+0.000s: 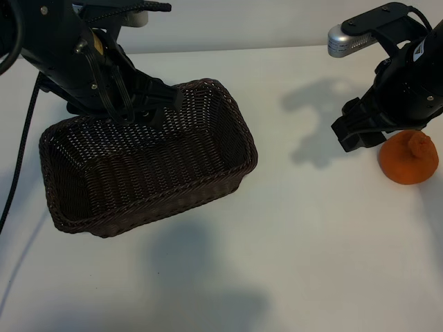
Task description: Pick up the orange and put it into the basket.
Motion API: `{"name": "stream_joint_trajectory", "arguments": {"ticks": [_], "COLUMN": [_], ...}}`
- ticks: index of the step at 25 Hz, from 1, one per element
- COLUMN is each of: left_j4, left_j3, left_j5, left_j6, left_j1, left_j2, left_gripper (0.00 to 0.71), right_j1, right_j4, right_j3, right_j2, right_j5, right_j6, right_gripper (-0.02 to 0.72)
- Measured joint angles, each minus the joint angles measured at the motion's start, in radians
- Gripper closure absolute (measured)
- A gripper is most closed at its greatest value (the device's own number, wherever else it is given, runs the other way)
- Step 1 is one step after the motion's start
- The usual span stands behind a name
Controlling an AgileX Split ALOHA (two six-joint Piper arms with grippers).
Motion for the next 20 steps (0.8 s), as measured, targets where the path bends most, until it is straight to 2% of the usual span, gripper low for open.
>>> {"name": "stream_joint_trajectory", "arguments": {"ticks": [20], "left_j4": [0.0], "left_j3": [0.0], "left_j5": [-0.004], "left_j6": [0.0], "left_j1": [0.0], "left_j2": [0.0], "left_gripper": [0.118], "right_j1": [0.0], "right_j4": [-0.002], "right_j3": [-0.001], "right_j2": [0.0], "right_j5": [0.0], "right_j6": [0.019], "right_gripper": [0.108]}}
